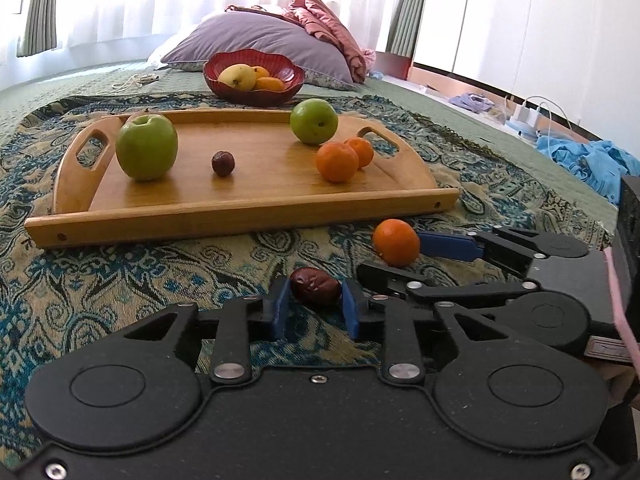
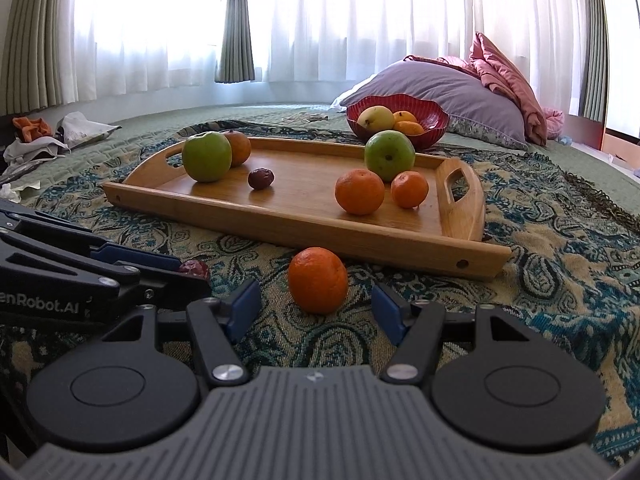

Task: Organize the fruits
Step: 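Grasp the second date with the left gripper while the right gripper grasps the last tangerine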

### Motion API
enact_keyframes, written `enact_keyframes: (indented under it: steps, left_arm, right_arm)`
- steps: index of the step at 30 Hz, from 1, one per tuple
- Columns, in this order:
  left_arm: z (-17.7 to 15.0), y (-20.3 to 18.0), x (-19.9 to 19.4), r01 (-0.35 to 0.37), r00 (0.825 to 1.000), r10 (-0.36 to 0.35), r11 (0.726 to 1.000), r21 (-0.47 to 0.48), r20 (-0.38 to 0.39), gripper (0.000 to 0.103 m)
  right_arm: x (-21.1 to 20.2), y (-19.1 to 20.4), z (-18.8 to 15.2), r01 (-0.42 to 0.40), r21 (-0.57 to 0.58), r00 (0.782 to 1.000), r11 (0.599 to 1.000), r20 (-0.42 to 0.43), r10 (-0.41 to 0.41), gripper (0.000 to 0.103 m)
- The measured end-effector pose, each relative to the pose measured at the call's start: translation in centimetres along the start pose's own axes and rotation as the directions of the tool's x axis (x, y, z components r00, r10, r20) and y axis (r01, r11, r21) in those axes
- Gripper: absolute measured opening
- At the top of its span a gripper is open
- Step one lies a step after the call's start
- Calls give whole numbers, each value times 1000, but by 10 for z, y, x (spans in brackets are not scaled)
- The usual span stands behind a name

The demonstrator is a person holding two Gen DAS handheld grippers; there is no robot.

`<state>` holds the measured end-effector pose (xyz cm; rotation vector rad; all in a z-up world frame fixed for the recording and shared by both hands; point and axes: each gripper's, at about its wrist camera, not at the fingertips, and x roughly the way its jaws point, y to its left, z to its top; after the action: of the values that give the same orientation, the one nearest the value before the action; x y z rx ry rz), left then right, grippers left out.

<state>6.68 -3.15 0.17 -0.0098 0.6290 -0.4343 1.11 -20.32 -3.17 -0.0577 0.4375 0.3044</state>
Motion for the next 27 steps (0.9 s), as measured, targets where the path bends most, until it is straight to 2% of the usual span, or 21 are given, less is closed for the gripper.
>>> enact_keyframes:
  steps: [6,13,27]
  left_arm:
    - [3,6,7,22,1000,-22,1000,-8,4,29]
    - [8,10,16,35,999,-35,999,-26,7,30]
    - [7,2,13,7,1000,-7,1000,9,25,29]
  right_arm:
    - [-1,-3,0,-4,19,1000,1000,1,4,73]
    - [-2,-4,-1,-4,24,1000,1000,5,4,62]
    - [-3,1,-1,7,6,1000,1000,13,-7,55]
